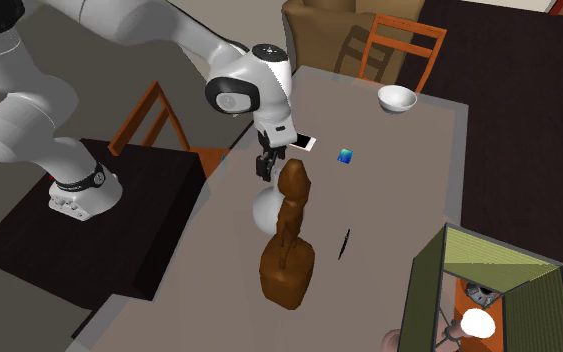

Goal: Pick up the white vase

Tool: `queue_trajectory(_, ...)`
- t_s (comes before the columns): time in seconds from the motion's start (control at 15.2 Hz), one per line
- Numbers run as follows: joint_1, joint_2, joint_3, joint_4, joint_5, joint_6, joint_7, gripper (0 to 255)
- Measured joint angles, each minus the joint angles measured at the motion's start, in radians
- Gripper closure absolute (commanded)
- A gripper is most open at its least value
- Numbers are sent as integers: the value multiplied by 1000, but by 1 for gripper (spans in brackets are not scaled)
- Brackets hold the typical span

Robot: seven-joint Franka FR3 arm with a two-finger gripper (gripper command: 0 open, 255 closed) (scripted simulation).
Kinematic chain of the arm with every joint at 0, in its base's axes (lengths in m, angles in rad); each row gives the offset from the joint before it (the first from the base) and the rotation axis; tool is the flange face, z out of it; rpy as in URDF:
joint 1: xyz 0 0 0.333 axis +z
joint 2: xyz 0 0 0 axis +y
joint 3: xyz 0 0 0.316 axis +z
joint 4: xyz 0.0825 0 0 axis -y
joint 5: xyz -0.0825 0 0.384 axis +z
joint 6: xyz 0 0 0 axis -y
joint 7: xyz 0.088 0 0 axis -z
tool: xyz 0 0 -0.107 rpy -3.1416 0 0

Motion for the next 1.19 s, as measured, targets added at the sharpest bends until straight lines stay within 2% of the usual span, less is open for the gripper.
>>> queue_trajectory(0.53, 7, 92, -8, 7, -19, 83, 18, 0)
queue_trajectory(0.59, 7, 95, -9, 6, -20, 87, 18, 255)
queue_trajectory(1.19, 7, 98, -9, 6, -20, 91, 18, 255)
